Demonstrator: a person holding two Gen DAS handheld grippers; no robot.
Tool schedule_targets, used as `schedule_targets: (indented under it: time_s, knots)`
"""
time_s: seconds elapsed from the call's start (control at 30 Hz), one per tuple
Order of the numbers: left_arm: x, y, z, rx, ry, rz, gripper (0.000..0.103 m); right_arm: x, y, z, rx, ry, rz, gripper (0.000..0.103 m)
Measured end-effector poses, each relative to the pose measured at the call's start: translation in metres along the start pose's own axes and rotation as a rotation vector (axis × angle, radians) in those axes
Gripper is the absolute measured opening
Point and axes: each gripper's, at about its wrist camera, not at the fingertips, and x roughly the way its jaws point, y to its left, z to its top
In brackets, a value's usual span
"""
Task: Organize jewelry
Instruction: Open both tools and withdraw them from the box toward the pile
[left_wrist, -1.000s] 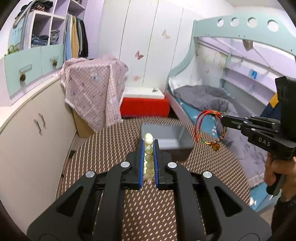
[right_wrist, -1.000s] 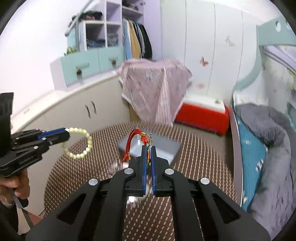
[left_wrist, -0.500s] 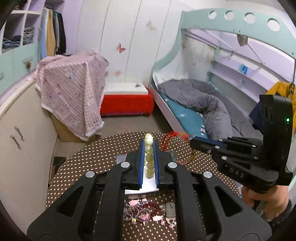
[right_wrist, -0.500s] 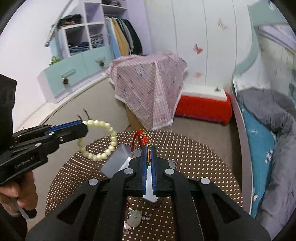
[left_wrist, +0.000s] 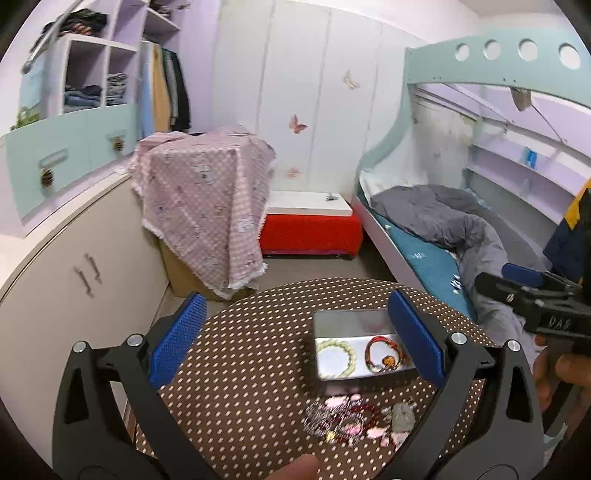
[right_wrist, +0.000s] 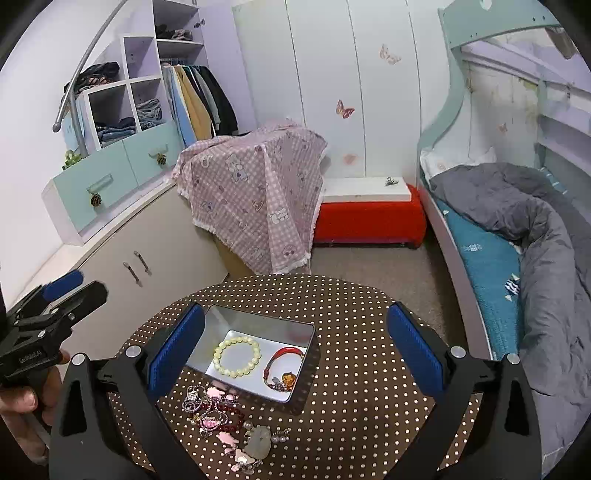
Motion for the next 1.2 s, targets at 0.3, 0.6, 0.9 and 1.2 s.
schedule_targets:
  time_s: [0.3, 0.6, 0.9, 1.2]
  knots:
    - [-0.030, 0.015, -0.029, -0.013, -0.017, 0.054, 0.096, -0.029, 0.020, -0.020, -0.029, -0.042, -0.018, 0.095]
    - [-0.025, 0.020, -0.055, 0.014, 0.031, 0.037, 0.096, -0.038, 0.020, -0.055, -0.014, -0.007, -0.044, 0.095]
    - [-0.003, 0.015, -0.081, 0.024, 0.110, 0.028, 0.096, -0.021, 0.017, -0.105, 0.002, 0.125, -0.036, 0.095]
    - [0.047, 0.005, -0.102, 0.067, 0.218, 0.027, 0.095, -0.005, 0.021, -0.125, 0.007, 0.199, -0.010, 0.095]
